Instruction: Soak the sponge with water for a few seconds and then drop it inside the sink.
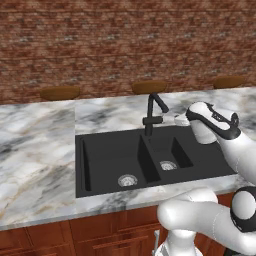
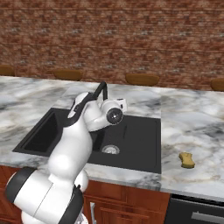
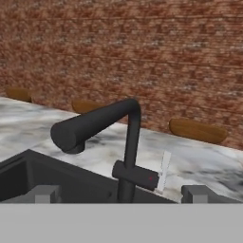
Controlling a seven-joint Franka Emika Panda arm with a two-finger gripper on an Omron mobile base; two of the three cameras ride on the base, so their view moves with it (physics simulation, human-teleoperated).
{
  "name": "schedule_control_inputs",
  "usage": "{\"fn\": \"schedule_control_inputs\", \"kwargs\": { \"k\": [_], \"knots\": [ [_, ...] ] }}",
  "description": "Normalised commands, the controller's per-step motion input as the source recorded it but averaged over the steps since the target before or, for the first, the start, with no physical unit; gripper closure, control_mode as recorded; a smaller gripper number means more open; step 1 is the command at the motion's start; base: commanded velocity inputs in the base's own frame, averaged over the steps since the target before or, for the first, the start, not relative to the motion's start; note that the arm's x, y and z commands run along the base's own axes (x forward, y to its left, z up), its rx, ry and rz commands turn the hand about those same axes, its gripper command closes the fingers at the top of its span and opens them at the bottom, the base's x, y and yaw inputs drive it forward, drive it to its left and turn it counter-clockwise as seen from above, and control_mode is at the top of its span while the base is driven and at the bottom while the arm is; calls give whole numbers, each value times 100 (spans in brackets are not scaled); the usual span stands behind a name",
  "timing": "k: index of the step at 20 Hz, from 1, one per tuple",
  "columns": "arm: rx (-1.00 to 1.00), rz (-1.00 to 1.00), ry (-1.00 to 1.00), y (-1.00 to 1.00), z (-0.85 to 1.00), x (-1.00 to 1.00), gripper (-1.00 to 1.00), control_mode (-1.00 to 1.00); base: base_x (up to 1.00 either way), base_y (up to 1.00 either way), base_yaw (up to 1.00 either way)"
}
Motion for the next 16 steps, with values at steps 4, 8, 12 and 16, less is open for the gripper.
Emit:
{"fn": "schedule_control_inputs", "kwargs": {
  "k": [4,8,12,16],
  "knots": [
    [3,0,0,0,-10,23,-100,-100,0,0,0],
    [3,0,0,0,-7,17,-100,-100,0,0,0],
    [5,0,0,0,-11,11,-100,-100,0,0,0],
    [8,3,0,0,-11,0,-100,-100,0,0,0]
  ]
}}
